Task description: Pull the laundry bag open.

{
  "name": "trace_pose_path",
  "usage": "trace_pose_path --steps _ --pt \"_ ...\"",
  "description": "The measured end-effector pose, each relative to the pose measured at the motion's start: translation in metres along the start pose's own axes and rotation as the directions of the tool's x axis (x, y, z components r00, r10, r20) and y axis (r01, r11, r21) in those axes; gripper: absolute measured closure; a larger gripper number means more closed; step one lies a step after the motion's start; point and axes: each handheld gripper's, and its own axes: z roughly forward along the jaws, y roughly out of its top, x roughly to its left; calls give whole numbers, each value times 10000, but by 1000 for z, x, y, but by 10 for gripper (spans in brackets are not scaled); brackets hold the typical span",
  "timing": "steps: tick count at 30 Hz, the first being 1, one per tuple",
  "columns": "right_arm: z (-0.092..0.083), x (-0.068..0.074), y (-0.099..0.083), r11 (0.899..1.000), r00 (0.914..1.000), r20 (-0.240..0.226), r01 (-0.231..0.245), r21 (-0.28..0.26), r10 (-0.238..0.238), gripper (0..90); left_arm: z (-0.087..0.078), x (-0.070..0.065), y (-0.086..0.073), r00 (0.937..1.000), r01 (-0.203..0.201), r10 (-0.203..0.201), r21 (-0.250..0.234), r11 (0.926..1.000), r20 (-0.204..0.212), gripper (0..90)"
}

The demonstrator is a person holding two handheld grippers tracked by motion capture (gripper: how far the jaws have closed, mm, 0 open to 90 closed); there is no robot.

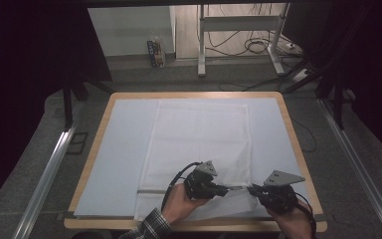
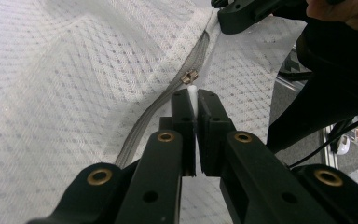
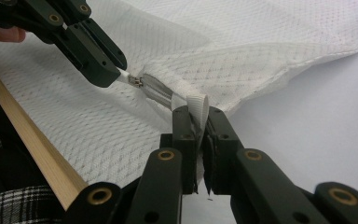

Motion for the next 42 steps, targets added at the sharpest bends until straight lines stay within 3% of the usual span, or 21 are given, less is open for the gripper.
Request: trace_pose_path --steps 8,21,42 --pt "-1 -3 -2 9996 9996 51 -273 76 273 834 -4 4 -5 9999 129 -129 33 9999 -75 875" --pt "-3 -4 -3 9996 9995 209 -221 163 218 835 -14 5 -9 9994 249 -247 67 9997 -245 874" --pt "-4 -8 -6 9993 9986 461 -284 223 274 834 -41 15 -32 9950 779 -783 -97 9969 -617 873"
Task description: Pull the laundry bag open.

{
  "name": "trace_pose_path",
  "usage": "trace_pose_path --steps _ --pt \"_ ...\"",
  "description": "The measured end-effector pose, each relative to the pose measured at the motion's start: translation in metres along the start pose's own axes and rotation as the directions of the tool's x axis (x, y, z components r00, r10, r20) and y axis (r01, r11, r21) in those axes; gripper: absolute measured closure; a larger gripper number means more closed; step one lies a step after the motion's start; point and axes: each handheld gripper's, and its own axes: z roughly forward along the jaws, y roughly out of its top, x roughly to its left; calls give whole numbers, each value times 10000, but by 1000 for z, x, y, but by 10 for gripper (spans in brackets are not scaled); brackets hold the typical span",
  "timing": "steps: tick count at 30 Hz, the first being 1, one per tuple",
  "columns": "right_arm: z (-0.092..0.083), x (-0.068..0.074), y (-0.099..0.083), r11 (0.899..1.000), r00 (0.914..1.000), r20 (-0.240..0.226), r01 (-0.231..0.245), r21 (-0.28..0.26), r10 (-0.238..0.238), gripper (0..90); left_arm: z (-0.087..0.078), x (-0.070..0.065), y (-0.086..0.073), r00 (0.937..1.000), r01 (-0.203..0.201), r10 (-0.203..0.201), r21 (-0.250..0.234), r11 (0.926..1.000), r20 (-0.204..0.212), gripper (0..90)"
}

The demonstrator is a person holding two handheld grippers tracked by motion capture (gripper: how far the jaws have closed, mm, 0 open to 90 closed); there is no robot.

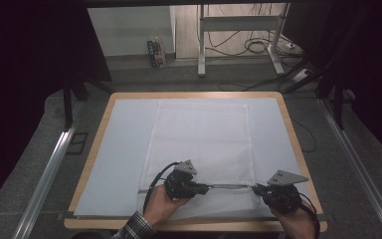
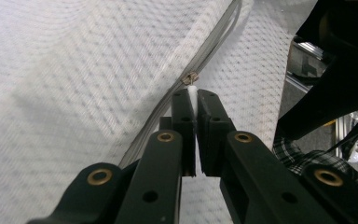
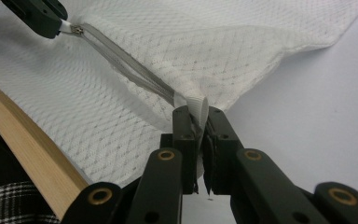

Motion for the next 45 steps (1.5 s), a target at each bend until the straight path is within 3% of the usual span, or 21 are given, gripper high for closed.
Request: trace_pose_path --steps 23,31,45 --pt "1 -1 -1 10000 10000 -33 -19 63 20 834 -18 5 -16 9996 199 -199 -5 9998 -188 873" --pt "1 -1 -1 10000 10000 -47 20 69 -20 834 -17 4 -17 9994 286 -286 8 9996 -208 874" --pt "0 -3 -3 9999 9998 155 -95 94 93 834 -30 7 -23 9989 394 -392 88 9992 -264 875"
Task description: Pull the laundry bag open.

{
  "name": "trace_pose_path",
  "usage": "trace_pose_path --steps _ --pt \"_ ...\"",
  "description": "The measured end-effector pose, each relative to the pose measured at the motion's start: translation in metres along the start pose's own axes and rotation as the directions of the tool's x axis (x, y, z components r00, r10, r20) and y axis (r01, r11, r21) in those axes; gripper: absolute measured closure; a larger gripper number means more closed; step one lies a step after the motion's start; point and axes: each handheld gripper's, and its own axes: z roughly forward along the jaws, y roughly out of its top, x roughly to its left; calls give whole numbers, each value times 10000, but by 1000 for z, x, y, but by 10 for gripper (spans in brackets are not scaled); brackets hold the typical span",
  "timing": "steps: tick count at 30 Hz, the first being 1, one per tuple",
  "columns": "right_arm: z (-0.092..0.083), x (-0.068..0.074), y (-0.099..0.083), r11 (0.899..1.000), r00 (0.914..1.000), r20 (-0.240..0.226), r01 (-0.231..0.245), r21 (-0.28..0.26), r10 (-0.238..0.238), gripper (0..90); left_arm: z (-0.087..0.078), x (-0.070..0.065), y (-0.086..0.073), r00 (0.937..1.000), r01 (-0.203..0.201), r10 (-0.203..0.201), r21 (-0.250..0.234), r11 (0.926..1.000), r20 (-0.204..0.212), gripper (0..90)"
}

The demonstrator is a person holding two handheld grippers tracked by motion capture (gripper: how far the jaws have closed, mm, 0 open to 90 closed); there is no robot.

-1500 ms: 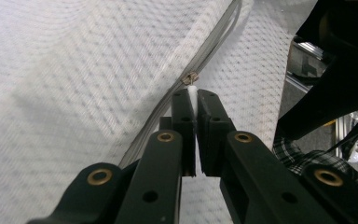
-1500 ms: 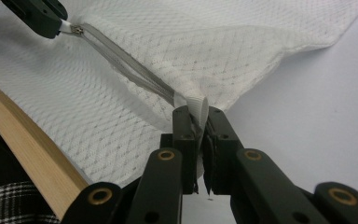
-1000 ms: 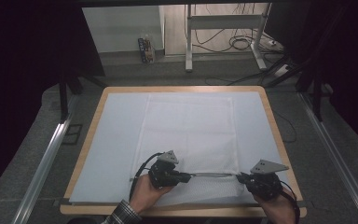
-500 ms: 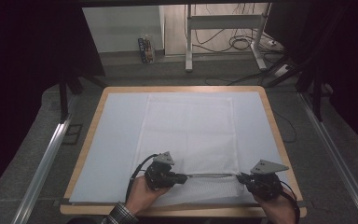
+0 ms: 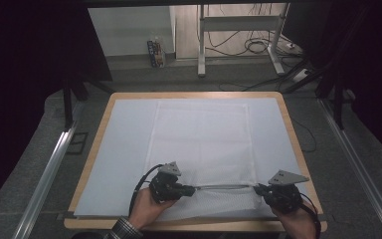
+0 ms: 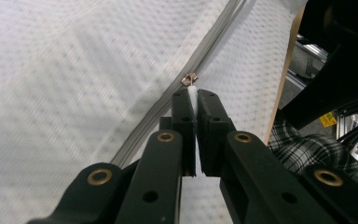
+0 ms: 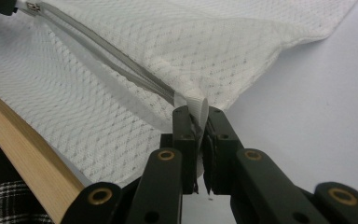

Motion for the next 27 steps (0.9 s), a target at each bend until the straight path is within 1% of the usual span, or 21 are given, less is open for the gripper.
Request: trace_pose_path --steps 2,3,4,7,8,9,10,12,13,14,16,20,24,25,27 --pt "0 0 0 10000 10000 21 9 1 -9 834 -3 2 -2 10000 -53 53 48 10000 5 875" --pt "0 0 0 10000 10000 21 20 -5 -20 834 -3 2 -3 10000 -1 1 10 10000 -21 875" --pt "0 0 0 10000 10000 7 18 1 -18 834 -4 3 -3 10000 -33 33 43 10000 45 875" --pt "0 0 0 10000 10000 36 47 11 -47 834 -5 2 -4 9999 -102 103 86 9999 -53 875" --pt "0 0 0 10000 10000 -10 -5 -3 5 834 -6 2 -4 10000 -11 11 22 10000 -42 874" --pt "0 0 0 10000 10000 10 -2 4 2 834 -7 3 -5 9999 -89 90 117 9999 -96 874" --pt "0 0 0 10000 10000 64 34 29 -34 834 -7 3 -5 9999 -30 31 84 10000 -102 874" --pt "0 -1 -1 10000 10000 13 -36 2 36 833 -10 4 -7 9999 -22 23 97 10000 -105 874" --pt "0 -2 -1 10000 10000 36 -33 19 33 834 -10 4 -8 9999 46 -45 53 10000 -147 874" --pt "0 -2 -1 10000 10000 67 -24 33 24 834 -12 5 -9 9998 -10 12 117 9999 -208 874" --pt "0 -2 -1 10000 9999 97 -39 51 38 834 -14 6 -10 9998 84 -83 37 10000 -200 874" --pt "0 -3 -1 10000 9999 151 -32 66 31 833 -18 7 -14 9996 143 -141 51 9999 -251 874" --pt "0 -3 -2 9999 9998 191 -89 118 87 833 -23 8 -17 9990 144 -140 98 9998 -416 874" --pt "0 -4 -2 9999 9997 215 -72 129 69 833 -24 8 -18 9988 231 -229 47 9997 -436 874" --pt "0 -4 -2 9999 9997 213 -92 110 90 833 -25 8 -19 9989 225 -222 61 9997 -405 874"
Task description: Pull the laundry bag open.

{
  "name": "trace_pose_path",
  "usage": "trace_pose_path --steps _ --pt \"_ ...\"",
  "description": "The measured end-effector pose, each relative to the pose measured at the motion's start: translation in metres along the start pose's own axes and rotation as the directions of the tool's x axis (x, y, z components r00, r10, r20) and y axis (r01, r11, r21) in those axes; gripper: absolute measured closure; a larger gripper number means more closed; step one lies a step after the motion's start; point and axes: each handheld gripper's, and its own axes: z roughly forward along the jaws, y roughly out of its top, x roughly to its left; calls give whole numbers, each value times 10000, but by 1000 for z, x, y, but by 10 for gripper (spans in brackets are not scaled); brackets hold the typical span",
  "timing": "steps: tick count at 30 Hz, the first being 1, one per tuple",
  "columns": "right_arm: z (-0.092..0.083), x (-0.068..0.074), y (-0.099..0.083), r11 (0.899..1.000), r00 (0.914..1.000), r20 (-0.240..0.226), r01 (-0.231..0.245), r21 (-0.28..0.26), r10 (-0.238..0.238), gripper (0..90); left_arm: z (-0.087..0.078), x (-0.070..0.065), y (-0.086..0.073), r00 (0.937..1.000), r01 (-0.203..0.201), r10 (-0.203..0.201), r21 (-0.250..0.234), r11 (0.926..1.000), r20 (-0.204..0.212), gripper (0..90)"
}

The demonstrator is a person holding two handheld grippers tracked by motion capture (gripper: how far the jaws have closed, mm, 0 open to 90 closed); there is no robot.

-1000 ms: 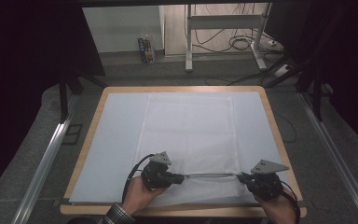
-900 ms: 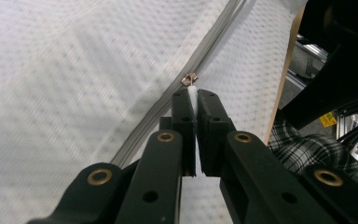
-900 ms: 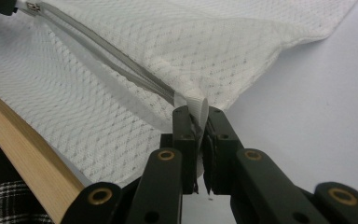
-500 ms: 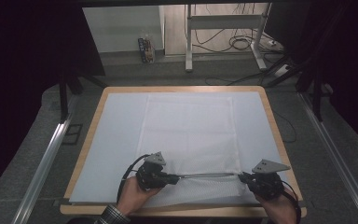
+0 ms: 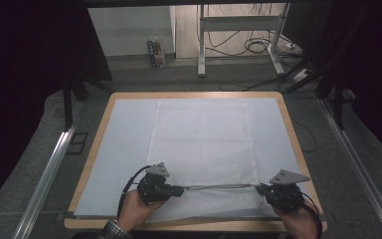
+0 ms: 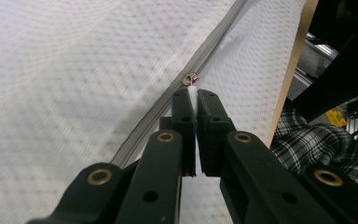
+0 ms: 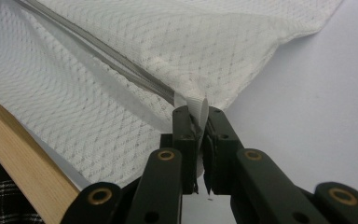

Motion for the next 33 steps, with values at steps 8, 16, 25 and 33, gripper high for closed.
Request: trace_pose_path --steps 8,16,25,33 --pt "1 -1 -1 10000 10000 -54 15 98 -14 832 -5 -1 -6 9998 -18 21 174 9998 -173 874" --pt "1 -3 -1 9999 10000 22 -14 117 14 833 -18 2 -13 9993 173 -170 67 9998 -324 874" --pt "2 -4 -2 9999 10000 38 -10 129 9 832 -27 2 -21 9984 342 -340 31 9994 -454 874" --pt "2 -4 -2 9998 10000 73 5 178 -6 832 -34 4 -27 9973 450 -450 -11 9990 -578 874"
